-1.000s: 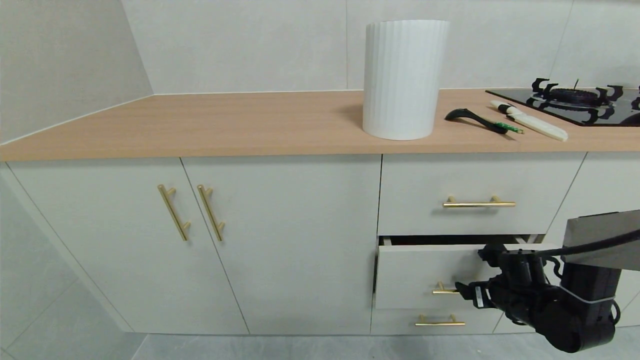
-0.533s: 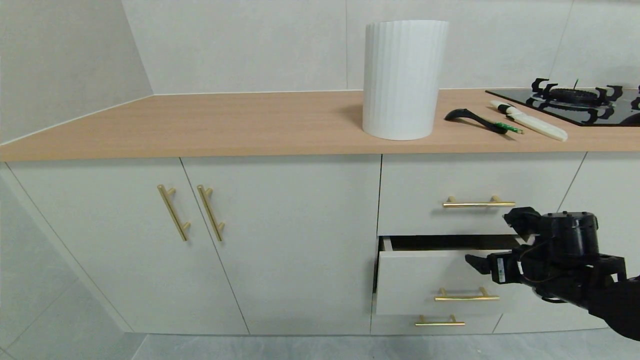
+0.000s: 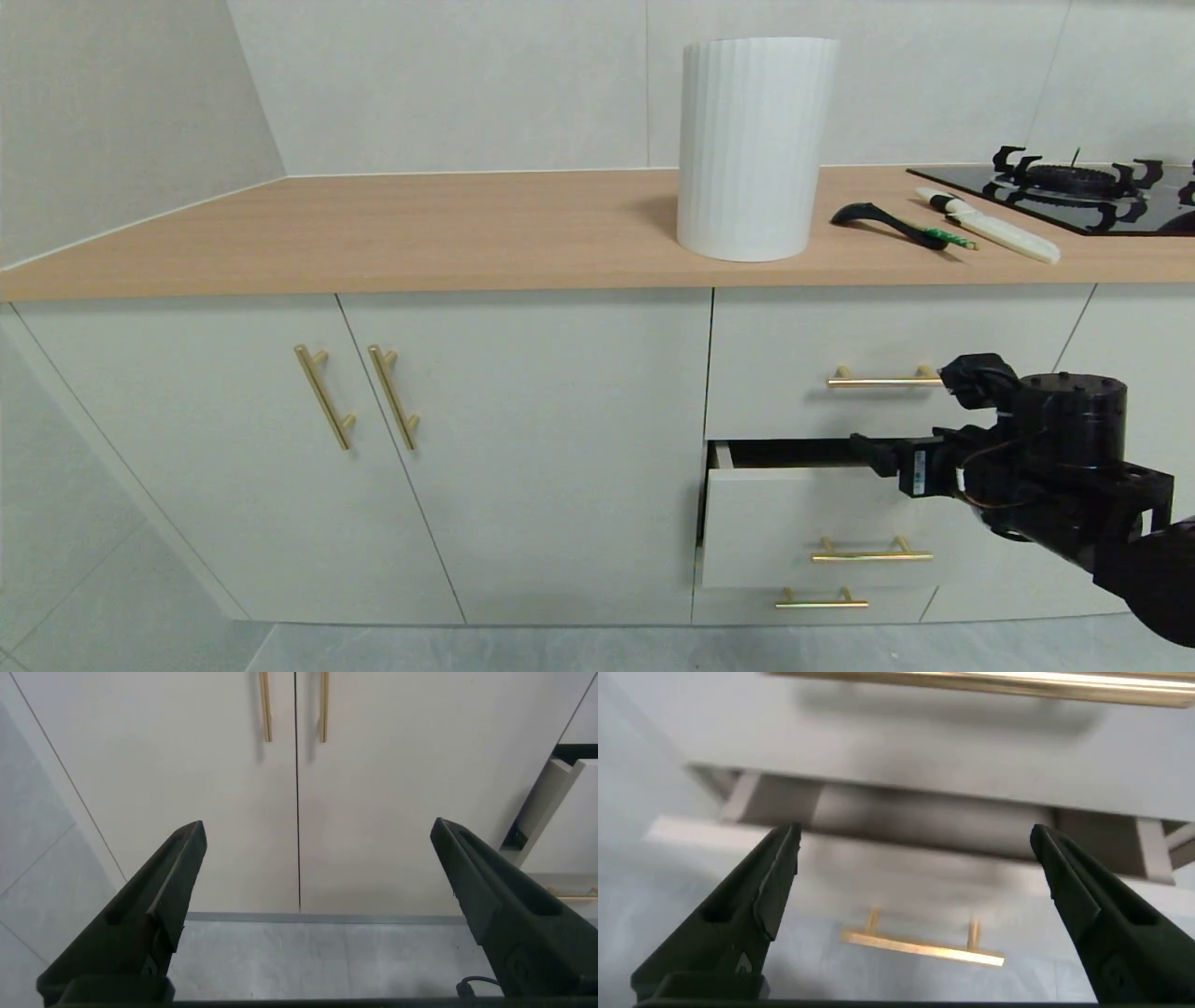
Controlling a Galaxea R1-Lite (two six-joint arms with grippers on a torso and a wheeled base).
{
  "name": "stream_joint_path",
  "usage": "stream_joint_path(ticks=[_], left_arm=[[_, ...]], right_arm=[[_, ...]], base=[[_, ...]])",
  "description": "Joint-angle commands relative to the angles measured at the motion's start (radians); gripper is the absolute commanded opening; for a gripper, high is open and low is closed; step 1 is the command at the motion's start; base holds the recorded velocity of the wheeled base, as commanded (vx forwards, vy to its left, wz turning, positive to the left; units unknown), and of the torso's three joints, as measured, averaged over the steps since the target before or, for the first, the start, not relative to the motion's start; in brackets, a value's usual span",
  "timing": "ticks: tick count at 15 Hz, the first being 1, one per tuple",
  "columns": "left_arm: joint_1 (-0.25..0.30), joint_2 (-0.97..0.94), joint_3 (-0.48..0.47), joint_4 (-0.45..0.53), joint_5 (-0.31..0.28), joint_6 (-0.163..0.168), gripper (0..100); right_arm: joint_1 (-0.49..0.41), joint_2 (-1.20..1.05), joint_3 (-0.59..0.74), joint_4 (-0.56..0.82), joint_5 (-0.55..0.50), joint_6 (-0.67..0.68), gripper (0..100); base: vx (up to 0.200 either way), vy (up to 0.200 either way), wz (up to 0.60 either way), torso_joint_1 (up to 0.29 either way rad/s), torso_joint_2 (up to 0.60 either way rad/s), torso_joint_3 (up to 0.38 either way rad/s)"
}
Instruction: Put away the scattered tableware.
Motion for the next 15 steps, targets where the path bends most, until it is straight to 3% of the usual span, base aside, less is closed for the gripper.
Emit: stream_joint_path(ticks=[1,6,15], left_arm=[[0.0,0.001,0.0,0.0,0.0,0.0,100],[0.0,0.001,0.0,0.0,0.0,0.0,100],[0.0,0.001,0.0,0.0,0.0,0.0,100]], right_arm=[[0.003,0.167,0.002,-0.134,-0.055,-0.001,100],[0.001,0.334,-0.006,-0.339,-0.078,-0.001,100],[0.003,0.335,0.005,-0.326,-0.077,-0.002,100]], base=[[0.0,0.0,0.0,0.0,0.0,0.0],[0.0,0.0,0.0,0.0,0.0,0.0],[0.0,0.0,0.0,0.0,0.0,0.0]])
